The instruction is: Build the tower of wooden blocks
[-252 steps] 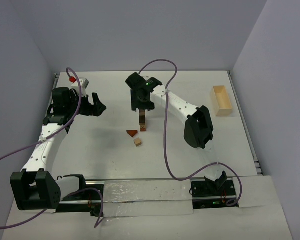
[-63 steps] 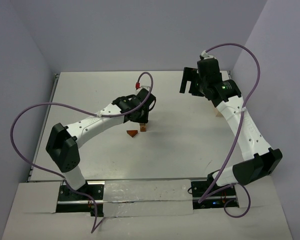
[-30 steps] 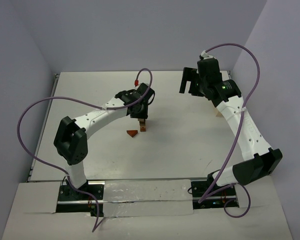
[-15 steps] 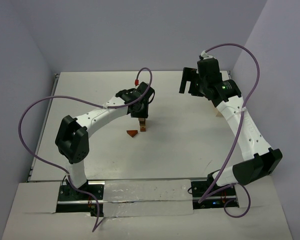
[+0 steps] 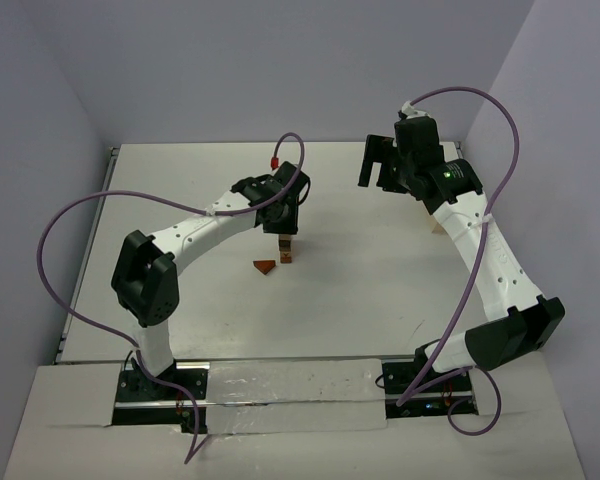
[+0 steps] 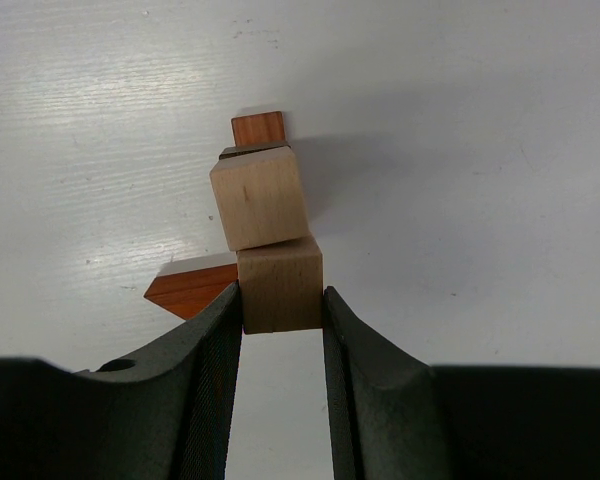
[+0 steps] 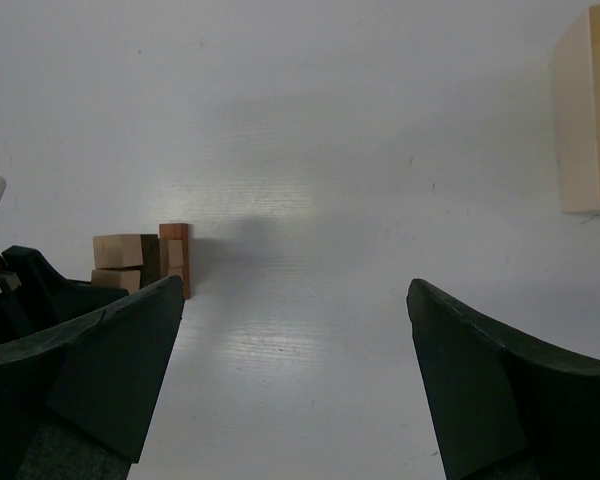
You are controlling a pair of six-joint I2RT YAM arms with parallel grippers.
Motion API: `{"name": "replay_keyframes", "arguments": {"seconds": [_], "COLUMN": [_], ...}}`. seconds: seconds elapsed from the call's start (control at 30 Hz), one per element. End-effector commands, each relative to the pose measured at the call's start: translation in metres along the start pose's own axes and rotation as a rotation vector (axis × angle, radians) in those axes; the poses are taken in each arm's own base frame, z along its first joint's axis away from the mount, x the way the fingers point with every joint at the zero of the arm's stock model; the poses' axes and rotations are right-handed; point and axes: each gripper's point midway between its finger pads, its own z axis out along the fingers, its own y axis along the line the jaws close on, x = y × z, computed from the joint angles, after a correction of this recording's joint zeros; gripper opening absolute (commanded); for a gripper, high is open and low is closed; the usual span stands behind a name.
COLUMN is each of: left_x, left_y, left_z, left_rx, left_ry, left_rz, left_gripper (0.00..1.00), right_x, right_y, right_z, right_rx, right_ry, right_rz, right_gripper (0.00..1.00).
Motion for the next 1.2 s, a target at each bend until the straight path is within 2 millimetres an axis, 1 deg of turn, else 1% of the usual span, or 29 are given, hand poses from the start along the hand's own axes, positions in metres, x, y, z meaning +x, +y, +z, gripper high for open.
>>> {"name": "replay_keyframes", "arguments": {"seconds": [0.0, 0.1, 0.27, 0.5, 0.67, 0.83, 0.87, 0.9, 0.97, 1.03, 1.17], "left_x": [-0.0135, -0.0137, -0.0138, -0.0128, -0.0116, -0.0102, -0.01, -0.0101, -0.0096, -0.0084, -0.0081], "left_y": [-0.0065, -0.0051, -0.0028, -0.0003, -0.0016, -0.0018, -0.0021, -0.0023, -0.0029, -0.0032, -0.0057], "left_z": [-0.0044, -0.0031, -0.0015, -0.0006, -0.0003, 0.0017, 0.0017, 0.0013, 0.0013, 0.0018, 0.0011], "left_rx": [0.024, 0.019, 0.01, 0.006, 0.014, 0.016, 0.017, 0.019, 0.023, 0.026, 0.043], "left_ry": [-0.024, -0.024, -0.025, -0.021, -0.017, -0.01, -0.009, -0.009, -0.007, -0.003, 0.002], "left_rz": [-0.032, -0.035, -0.038, -0.041, -0.042, -0.042, -0.042, -0.042, -0.04, -0.038, -0.037], "left_gripper": [0.17, 0.19, 0.26, 0.3, 0.38, 0.5, 0.5, 0.53, 0.62, 0.76, 0.87], "right_x": [-0.0096, -0.01, -0.0104, -0.0106, -0.0109, -0.0109, -0.0108, -0.0108, -0.0115, -0.0111, -0.0106], "right_y": [0.0004, 0.0005, 0.001, 0.0011, 0.0015, 0.0012, 0.0013, 0.0013, 0.0009, 0.0016, 0.0013], "right_z": [-0.0018, -0.002, -0.0025, -0.0018, -0.0015, -0.0023, -0.0023, -0.0023, -0.0024, -0.0021, -0.0018], "right_rx": [-0.003, -0.003, -0.005, -0.003, -0.005, -0.005, -0.005, -0.005, -0.005, -0.007, -0.005], "right_ry": [-0.028, -0.029, -0.029, -0.028, -0.027, -0.029, -0.029, -0.029, -0.031, -0.028, -0.027], "right_rz": [0.004, 0.004, 0.006, 0.006, 0.006, 0.004, 0.004, 0.004, 0.005, 0.004, 0.004], "right_gripper": [1.0, 1.0, 1.0, 1.0, 1.0, 1.0, 1.0, 1.0, 1.0, 1.0, 1.0]}}
